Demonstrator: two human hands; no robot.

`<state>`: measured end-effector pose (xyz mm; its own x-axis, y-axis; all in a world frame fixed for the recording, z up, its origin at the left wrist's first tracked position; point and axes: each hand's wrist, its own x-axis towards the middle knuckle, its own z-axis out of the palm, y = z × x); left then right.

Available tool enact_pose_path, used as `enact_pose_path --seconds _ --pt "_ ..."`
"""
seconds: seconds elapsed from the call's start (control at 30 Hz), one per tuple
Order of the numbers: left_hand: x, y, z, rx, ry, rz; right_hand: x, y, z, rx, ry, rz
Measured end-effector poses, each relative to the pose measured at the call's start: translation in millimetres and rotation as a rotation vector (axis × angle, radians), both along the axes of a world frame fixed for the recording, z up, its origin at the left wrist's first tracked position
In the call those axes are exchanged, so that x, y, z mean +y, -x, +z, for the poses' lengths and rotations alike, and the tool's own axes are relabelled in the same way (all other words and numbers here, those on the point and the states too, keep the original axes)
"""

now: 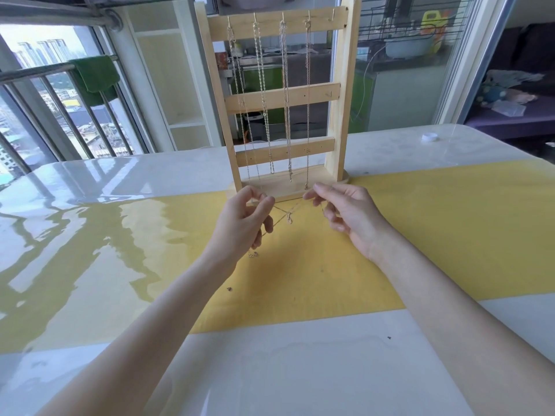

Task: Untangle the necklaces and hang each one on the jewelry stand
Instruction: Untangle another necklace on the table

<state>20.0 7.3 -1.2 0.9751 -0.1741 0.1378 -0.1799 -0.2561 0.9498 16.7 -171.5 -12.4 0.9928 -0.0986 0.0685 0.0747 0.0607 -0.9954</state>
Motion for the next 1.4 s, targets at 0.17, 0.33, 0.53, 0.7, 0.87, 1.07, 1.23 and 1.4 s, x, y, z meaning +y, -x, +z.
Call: enact_pose_path --seconds 0.17,0.33,0.53,0.7,0.87,1.07,1.23,1.4 --pt "1 0 1 0.023 0.012 -0.013 -1 1 1 0.044 -0.078 -0.091" --pt "2 1 7 0.197 0.238 -0.002 -5 2 1 0.026 -0.153 -0.033" --pt "2 7 22 0.408 0.374 -0.126 3 0 3 -0.058 0.112 0.020" --pt "-4 11 25 0.377 0.275 -0.251 13 6 8 0.065 0.063 0.476" --pt "0 8 24 0.325 0.166 -0.215 11 6 3 0.087 0.194 0.360" --pt "1 4 22 0.254 0.062 -0.171 8 2 0 0.079 0.228 0.169" --pt "9 -5 8 0.269 -0.036 -0.149 -3 1 0 0.080 0.118 -0.100" --pt "8 -6 6 0.230 -0.039 -0.162 -5 -1 -4 0.082 0.104 -0.188"
